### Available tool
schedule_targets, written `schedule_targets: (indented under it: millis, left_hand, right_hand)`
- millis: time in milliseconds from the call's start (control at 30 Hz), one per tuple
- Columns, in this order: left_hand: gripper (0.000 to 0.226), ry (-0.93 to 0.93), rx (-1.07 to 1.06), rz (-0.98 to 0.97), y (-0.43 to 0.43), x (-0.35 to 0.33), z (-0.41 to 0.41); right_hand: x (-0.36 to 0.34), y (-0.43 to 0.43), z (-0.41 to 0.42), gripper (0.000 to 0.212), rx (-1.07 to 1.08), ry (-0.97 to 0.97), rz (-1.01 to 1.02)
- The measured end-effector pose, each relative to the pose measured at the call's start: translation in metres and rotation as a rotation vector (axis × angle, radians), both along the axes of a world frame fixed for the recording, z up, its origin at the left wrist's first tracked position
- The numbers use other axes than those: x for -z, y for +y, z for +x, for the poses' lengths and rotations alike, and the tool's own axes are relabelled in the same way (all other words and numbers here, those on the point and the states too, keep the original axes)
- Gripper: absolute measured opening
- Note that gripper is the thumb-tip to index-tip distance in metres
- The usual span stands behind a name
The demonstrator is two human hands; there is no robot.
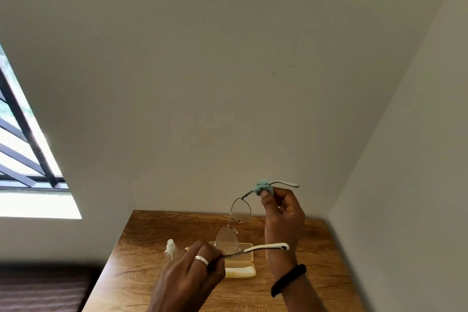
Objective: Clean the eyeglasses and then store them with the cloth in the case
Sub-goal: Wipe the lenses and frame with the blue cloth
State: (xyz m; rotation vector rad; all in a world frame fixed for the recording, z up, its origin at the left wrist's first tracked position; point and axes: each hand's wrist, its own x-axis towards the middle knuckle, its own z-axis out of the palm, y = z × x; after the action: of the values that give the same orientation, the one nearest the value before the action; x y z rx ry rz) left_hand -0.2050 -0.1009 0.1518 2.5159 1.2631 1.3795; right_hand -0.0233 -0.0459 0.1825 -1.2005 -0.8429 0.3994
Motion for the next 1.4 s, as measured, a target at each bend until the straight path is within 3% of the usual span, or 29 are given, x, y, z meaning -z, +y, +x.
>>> schedule_targets:
  millis: [367,767,1033,1167,1400]
  left_hand:
    - [0.009,0.042,0.01,-0.063,-0.008,0.001,0.006]
    - [0.013,-0.034,-0.147,-0.249,-0.001,-0.007,0.003]
    - [0.009,-0.154,-0.216,-0.417,0.011,-0.021,0.011]
    - [0.007,-0.138,-0.187,-0.419,0.007,-0.022,0.021]
    - [0.023,0.016,-0.216,-0.327,0.004,-0.014,0.021]
  right_hand:
    - [-0.026,-0.015,0.008,0.01,-0.004,0.08,0.157]
    - [-0.044,-0.035,0.034,0.009,0.049,0.054,0.261]
    - [0.004,-0.056,0.011,0.016,-0.298,-0.093,-0.184]
    - [0.015,-0.061,-0.02,0.014,-0.382,-0.07,-0.253]
    - [0.024,-0.063,-0.031,0.016,-0.362,-0.226,-0.286]
